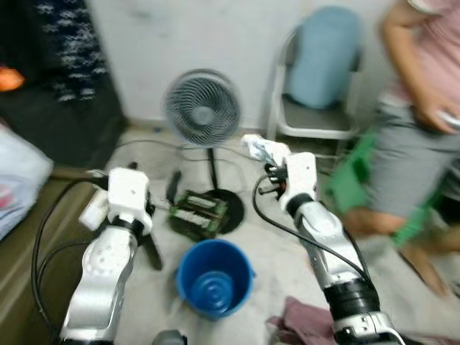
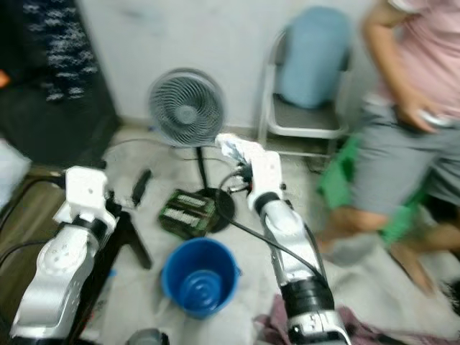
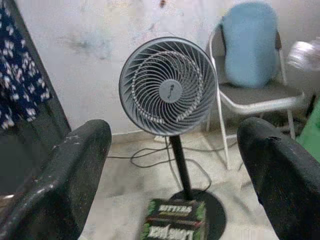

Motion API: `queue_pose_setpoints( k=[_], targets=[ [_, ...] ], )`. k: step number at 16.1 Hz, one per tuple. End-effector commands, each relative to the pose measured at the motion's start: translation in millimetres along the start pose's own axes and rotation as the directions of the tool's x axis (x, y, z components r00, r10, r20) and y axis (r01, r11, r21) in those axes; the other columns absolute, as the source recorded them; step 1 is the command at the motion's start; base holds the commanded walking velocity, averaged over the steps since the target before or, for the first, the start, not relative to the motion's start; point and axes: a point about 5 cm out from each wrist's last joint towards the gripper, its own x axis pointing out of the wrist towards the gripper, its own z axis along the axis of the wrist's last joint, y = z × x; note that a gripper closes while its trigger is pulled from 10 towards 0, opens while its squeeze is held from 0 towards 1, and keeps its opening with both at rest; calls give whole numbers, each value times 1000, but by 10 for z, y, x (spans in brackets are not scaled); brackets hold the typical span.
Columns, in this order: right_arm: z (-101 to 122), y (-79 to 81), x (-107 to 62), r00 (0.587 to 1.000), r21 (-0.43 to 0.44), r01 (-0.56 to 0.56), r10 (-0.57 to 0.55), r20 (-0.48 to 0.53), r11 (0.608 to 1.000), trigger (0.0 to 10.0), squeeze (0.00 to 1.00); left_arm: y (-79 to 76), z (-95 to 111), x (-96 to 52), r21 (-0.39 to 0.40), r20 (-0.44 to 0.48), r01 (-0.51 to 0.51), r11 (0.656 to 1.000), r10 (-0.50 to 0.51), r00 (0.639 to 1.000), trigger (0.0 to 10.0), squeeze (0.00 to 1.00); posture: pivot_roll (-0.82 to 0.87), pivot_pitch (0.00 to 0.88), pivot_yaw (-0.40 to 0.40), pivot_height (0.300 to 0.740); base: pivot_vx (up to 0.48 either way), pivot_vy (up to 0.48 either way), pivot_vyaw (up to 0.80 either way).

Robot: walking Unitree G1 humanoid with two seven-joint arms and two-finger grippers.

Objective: Clean up the room

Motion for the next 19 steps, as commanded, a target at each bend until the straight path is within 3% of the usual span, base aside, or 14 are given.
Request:
queue_pose_setpoints(
  k=[1, 6, 11, 15, 19],
  targets=[
    [-58, -49, 1, 999, 9, 24, -24, -38, 1000, 10000, 0, -82, 58, -30, 47, 20, 61, 997, -62, 998, 10000, 0, 0, 37, -41, 740, 0, 0, 0],
    [-196, 48, -48, 991, 23, 36, -33, -128, 999, 10000, 0, -105, 62, -233, 50, -20, 98, 994, -97, 995, 10000, 0, 6, 135, -42, 740, 0, 0, 160],
    [-439, 4, -74, 950, 83, 174, -145, -277, 981, 10000, 0, -117, 94, -378, 97, -51, 159, 983, -154, 987, 10000, 0, 41, 181, -9, 740, 0, 0, 160],
    [-737, 169, -40, 882, 73, 187, -135, -452, 980, 10000, 0, -106, 111, -629, 81, -115, 188, 979, -179, 977, 10000, 0, 95, 238, 20, 740, 0, 0, 0],
    [-872, 394, 49, 857, 118, 163, -82, -508, 980, 10000, 0, -75, 195, -930, 102, -195, 229, 968, -206, 959, 10000, 0, 197, 300, 73, 740, 0, 0, 0]
  ],
)
